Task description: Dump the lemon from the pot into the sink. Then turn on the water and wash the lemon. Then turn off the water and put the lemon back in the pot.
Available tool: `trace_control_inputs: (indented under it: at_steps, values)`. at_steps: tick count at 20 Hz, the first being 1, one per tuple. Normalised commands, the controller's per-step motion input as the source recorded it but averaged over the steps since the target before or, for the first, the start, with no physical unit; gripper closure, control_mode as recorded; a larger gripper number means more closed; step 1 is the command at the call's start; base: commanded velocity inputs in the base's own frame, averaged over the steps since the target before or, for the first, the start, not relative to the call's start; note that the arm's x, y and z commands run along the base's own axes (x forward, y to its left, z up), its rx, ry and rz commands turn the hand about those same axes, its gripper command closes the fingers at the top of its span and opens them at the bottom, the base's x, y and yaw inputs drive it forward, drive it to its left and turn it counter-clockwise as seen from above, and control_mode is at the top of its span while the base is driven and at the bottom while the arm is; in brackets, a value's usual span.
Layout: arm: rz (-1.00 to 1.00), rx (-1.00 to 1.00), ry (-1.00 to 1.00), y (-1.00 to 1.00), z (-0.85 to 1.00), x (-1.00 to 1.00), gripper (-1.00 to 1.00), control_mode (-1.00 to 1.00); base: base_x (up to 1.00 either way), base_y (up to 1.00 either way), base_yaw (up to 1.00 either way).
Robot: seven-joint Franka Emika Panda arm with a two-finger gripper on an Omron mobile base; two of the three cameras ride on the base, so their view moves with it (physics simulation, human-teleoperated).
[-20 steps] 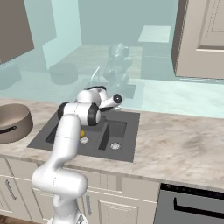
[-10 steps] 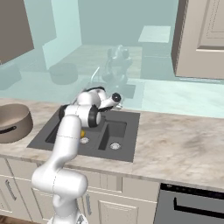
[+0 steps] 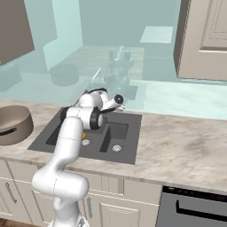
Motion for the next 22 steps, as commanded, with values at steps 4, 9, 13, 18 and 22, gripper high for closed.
trace_control_inputs:
  at_steps: [4, 9, 13, 18, 22]
  values:
    - [0.00, 0.15, 0.18, 0.75, 0.00, 0.33, -1.00, -1.00, 0.00, 0.00, 0.00]
    - [0.00, 0.17, 0.14, 0.92, 0.11, 0.29, -1.00, -1.00, 0.00, 0.00, 0.00]
    - [0.00, 0.13, 0.07, 1.00, 0.26, 0.35, -1.00, -1.00, 0.00, 0.00, 0.00]
    - [0.00, 0.07, 0.01, 1.00, 0.33, 0.39, -1.00, -1.00, 0.00, 0.00, 0.00]
    - [0.00, 0.04, 0.00, 1.00, 0.39, 0.41, -1.00, -1.00, 0.00, 0.00, 0.00]
